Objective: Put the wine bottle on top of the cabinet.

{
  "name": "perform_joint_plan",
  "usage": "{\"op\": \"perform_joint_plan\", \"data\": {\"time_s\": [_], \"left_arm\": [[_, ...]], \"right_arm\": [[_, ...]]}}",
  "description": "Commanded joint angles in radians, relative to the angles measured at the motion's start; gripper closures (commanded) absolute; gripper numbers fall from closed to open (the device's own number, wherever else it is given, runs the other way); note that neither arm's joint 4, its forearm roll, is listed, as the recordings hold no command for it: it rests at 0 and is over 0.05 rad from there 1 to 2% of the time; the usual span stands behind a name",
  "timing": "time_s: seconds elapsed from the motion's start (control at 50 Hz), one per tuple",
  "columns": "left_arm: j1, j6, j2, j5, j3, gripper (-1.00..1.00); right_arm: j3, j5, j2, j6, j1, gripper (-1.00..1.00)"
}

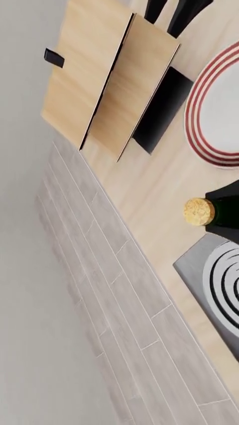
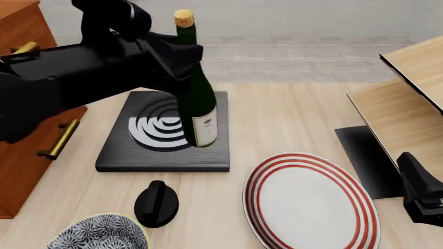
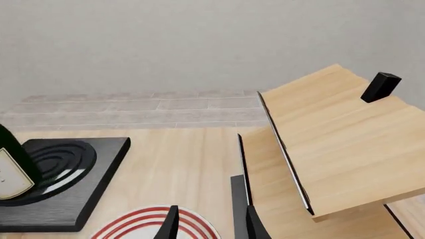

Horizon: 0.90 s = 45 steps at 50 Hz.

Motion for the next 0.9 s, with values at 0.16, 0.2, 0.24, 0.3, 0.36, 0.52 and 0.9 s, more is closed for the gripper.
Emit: {"op": "perform_joint_plan", "data": {"time_s": [0.16, 0.2, 0.24, 0.3, 0.36, 0.52, 0.9], "left_arm": [[0.084, -0.018, -0.161, 0.061, 0.083, 1.0], [0.097, -0.018, -0.196, 0.079, 0.096, 1.0], [0.109, -0.024, -0.224, 0.091, 0.11, 1.0], [0.133, -0.027, -0.258, 0.109, 0.124, 1.0], [0.157, -0.033, -0.289, 0.132, 0.128, 1.0], [0.207, -0.038, -0.37, 0.194, 0.136, 1.0], [0.253, -0.002, -0.463, 0.363, 0.07, 1.0]], "right_arm": [[0.0, 0.003, -0.006, 0.0, -0.001, -1.0], [0.0, 0.004, -0.006, -0.001, -0.001, -1.0], [0.0, 0.004, -0.006, -0.002, 0.0, -1.0], [0.0, 0.004, -0.007, -0.001, -0.001, -1.0], [0.0, 0.007, -0.012, -0.002, -0.001, -1.0], [0.0, 0.005, -0.008, 0.0, -0.004, -1.0], [0.0, 0.009, -0.015, 0.0, -0.008, -1.0]]}}
